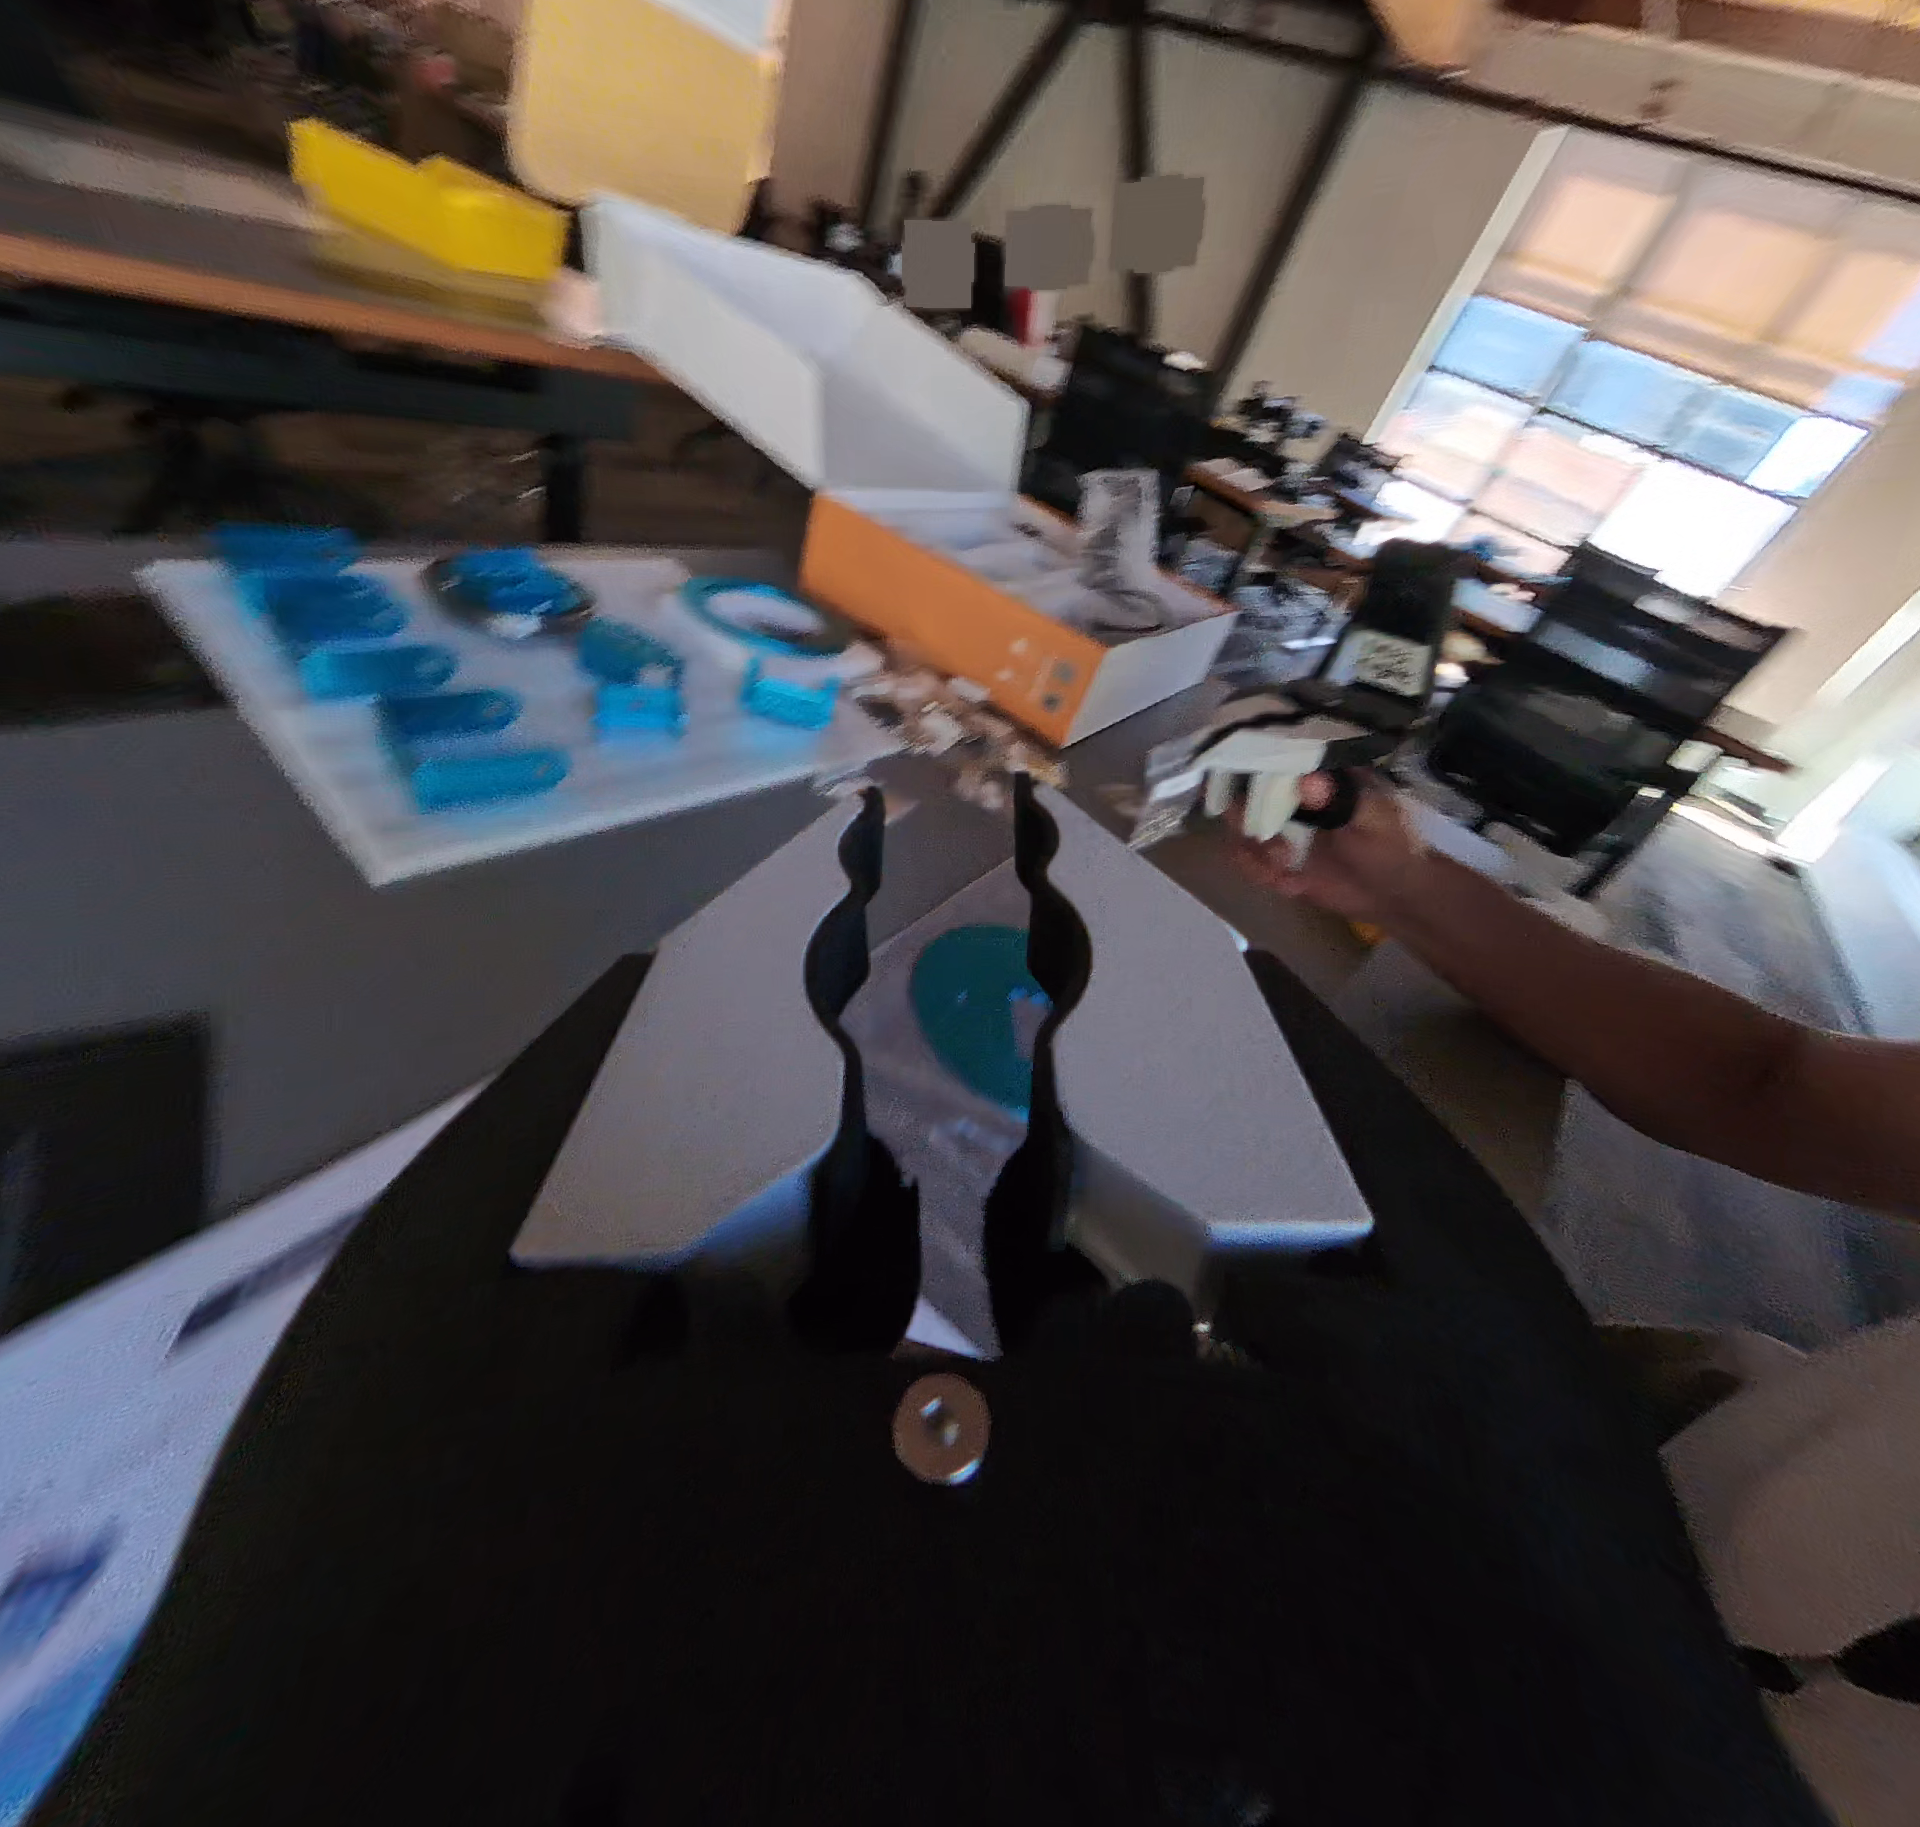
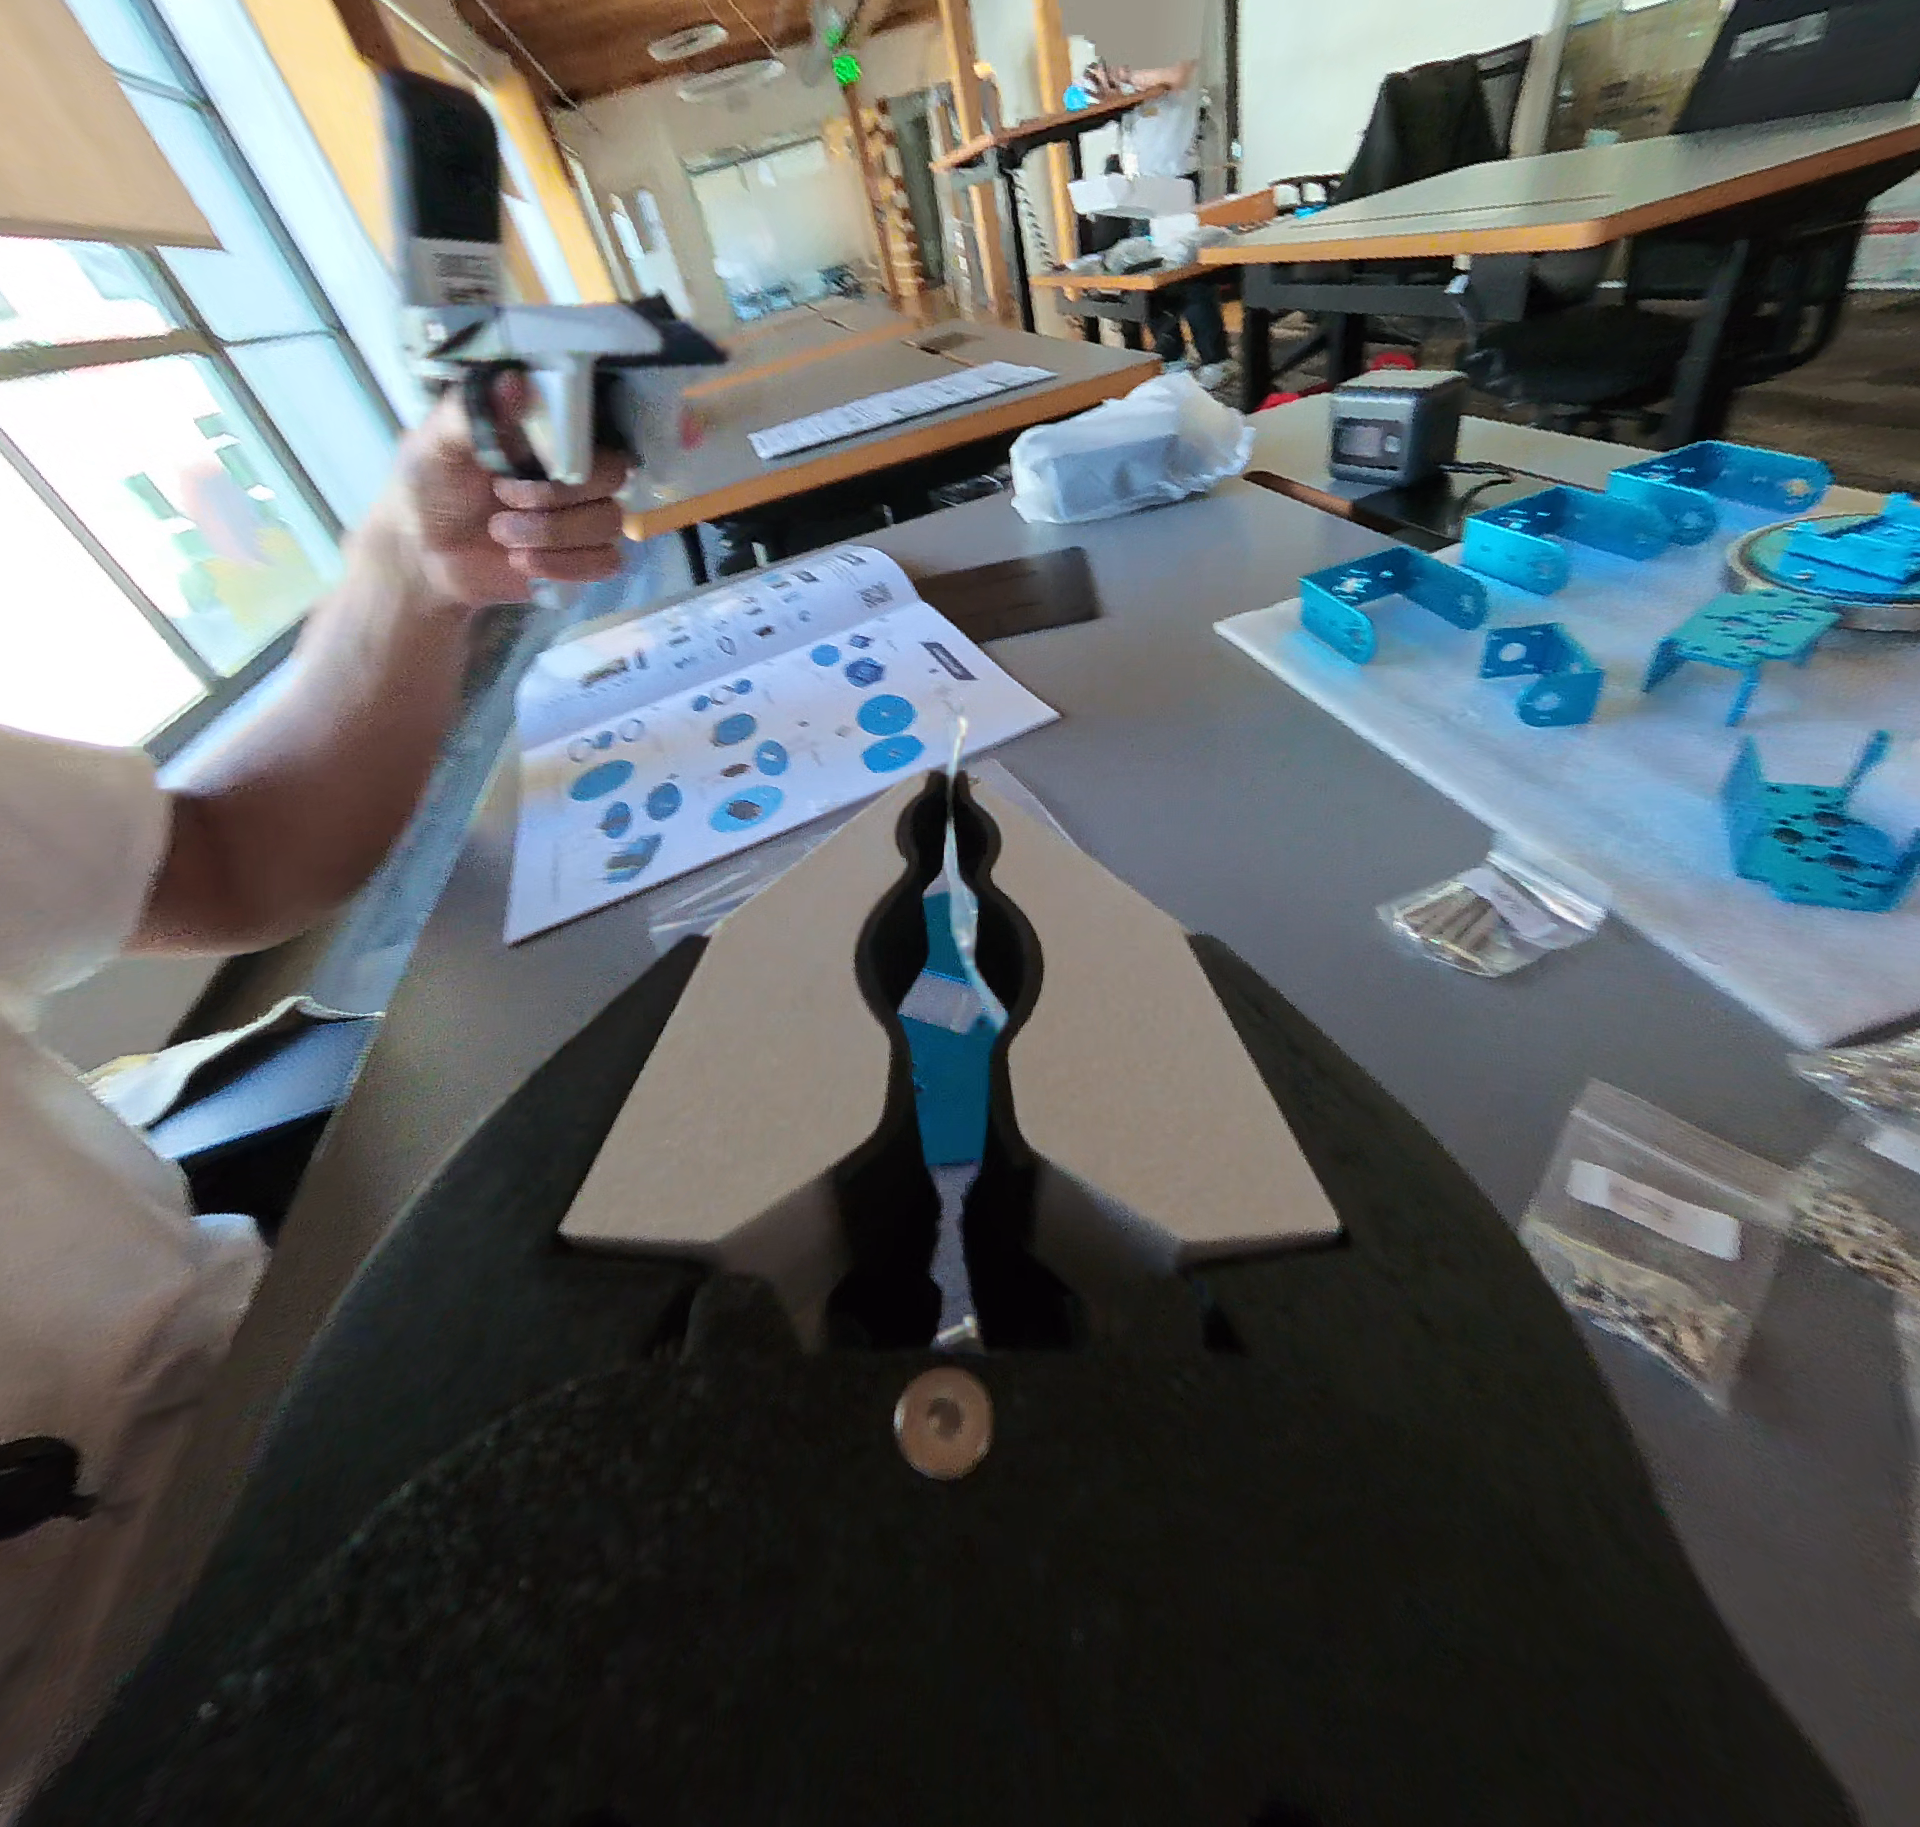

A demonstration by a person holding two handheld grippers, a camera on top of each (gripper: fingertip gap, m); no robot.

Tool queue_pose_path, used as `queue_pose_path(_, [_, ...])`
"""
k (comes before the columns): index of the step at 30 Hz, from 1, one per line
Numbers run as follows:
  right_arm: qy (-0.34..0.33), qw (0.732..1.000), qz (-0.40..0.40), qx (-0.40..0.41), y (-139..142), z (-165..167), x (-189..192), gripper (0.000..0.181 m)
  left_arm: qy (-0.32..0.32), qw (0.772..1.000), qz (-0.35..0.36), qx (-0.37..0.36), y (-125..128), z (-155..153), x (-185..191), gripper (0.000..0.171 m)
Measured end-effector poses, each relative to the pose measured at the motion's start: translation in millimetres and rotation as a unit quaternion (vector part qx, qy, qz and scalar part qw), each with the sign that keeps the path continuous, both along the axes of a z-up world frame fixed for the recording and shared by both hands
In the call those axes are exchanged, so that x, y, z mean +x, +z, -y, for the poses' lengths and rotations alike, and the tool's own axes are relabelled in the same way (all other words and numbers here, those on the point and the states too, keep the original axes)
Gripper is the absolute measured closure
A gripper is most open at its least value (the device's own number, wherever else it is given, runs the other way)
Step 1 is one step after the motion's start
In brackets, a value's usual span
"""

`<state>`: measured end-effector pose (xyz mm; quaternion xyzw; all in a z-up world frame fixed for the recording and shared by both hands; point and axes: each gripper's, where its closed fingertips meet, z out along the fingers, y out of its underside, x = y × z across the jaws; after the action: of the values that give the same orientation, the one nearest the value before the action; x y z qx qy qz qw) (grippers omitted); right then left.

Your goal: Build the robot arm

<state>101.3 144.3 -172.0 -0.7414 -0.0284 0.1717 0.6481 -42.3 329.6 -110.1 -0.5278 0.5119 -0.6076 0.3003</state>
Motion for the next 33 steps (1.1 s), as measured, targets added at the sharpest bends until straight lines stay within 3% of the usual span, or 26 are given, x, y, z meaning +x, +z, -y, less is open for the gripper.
queue_pose_path(2, [-0.013,0.999,0.022,-0.02,-6.0,-1.2,2.1,0.181,0.063,0.997,-0.047,-0.004,-29.6,-11.6,-32.3,0.148])
queue_pose_path(6, [-0.039,0.996,0.066,-0.052,-20.2,-3.3,7.9,0.181,0.066,0.992,-0.109,-0.012,-86.3,22.0,-85.9,0.147])
queue_pose_path(9, [-0.046,0.995,0.06,-0.058,-24.2,-4.1,12.8,0.181,0.107,0.987,-0.115,-0.024,-108.9,37.3,-116.4,0.148])
queue_pose_path(13, [-0.084,0.992,0.062,-0.072,-28.6,-0.4,34.0,0.181,0.224,0.972,-0.062,-0.032,-105.5,22.4,-150.1,0.153])
queue_pose_path(17, [-0.172,0.975,0.101,-0.1,-33.8,8.5,73.3,0.181,0.22,0.973,-0.073,-0.022,-112.4,29.8,-160.1,0.153])
queue_pose_path(20, [-0.267,0.945,0.137,-0.129,-30.0,20.3,116.0,0.181,0.228,0.97,-0.079,0.014,-114.0,30.0,-162.1,0.153])
queue_pose_path(22, [-0.295,0.923,0.165,-0.184,-30.8,21.7,137.3,0.181,0.233,0.969,-0.074,0.03,-110.9,30.6,-162.4,0.153])
queue_pose_path(24, [-0.294,0.899,0.195,-0.259,-37.4,14.9,149.9,0.181,0.216,0.974,-0.066,0.033,-108.0,39.1,-159.2,0.153])
queue_pose_path(28, [-0.265,0.876,0.196,-0.351,-43.3,-13.3,170.7,0.181,0.182,0.981,-0.066,0.032,-111.3,58.7,-155.5,0.153])
queue_pose_path(31, [-0.185,0.904,0.091,-0.375,-53.0,-46.4,158.9,0.181,0.184,0.98,-0.064,0.048,-111.7,65.6,-161.3,0.152])
queue_pose_path(33, [-0.167,0.919,0.019,-0.356,-54.5,-65.2,158.9,0.181,0.186,0.98,-0.052,0.05,-107.5,68.9,-167.0,0.152])
